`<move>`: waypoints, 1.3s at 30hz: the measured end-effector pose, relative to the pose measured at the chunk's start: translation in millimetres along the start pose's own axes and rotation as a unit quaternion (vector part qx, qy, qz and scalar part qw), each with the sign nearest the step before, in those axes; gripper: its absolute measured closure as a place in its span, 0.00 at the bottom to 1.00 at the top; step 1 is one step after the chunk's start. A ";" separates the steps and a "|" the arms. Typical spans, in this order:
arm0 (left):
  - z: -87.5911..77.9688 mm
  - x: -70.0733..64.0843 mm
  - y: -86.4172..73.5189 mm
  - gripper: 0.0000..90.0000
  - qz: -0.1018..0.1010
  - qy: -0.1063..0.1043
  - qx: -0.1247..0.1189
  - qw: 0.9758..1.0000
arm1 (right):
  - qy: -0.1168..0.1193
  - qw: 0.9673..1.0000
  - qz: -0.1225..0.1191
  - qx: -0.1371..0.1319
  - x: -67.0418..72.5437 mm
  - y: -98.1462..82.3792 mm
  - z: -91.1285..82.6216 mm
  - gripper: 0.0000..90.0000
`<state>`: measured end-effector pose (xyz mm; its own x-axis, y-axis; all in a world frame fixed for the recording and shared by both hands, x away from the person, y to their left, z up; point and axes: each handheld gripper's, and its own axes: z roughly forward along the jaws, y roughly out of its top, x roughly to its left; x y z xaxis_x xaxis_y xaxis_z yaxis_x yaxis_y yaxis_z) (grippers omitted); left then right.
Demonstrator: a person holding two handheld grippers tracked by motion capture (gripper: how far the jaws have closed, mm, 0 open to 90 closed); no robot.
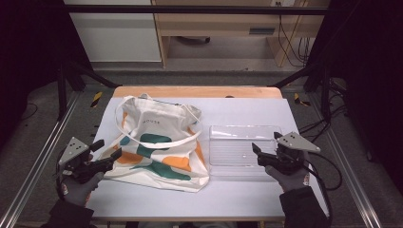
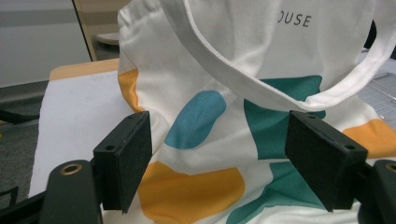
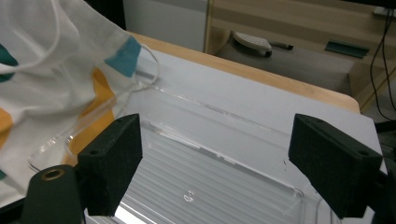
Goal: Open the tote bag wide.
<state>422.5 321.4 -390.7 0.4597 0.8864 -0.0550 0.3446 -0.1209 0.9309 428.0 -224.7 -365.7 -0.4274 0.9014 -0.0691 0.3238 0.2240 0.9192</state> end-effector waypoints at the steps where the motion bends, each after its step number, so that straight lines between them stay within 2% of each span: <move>1: 0.0 0.0 0.0 0.26 0.000 0.000 0.000 1.000 | 0.000 1.000 0.000 0.000 0.0 0.0 0.0 0.19; 6: -0.9 0.0 5.9 0.27 0.003 0.000 -0.005 1.000 | 0.020 1.000 -0.003 -0.016 10.2 14.0 6.9 0.20; 15: 1.6 -2.3 17.6 0.29 0.012 -0.001 -0.011 1.000 | 0.042 0.999 -0.006 -0.020 29.2 27.8 18.6 0.23; 20: 6.4 -7.0 25.0 0.31 0.018 -0.006 -0.012 1.000 | 0.059 0.998 -0.009 -0.026 45.5 38.4 27.5 0.25; 28: 13.3 -16.0 34.3 0.36 0.028 -0.010 -0.015 0.999 | 0.079 0.996 -0.009 -0.027 63.4 43.9 41.5 0.29; 39: 29.5 -31.0 48.8 0.39 0.040 -0.010 -0.015 0.999 | 0.093 0.995 -0.014 -0.025 80.8 47.8 55.0 0.29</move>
<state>449.1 274.8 -354.2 0.5015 0.8650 0.0128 0.2812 -0.1770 0.9432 455.3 -120.7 -348.6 -0.5855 0.8102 -0.0271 0.2693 0.2260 0.9362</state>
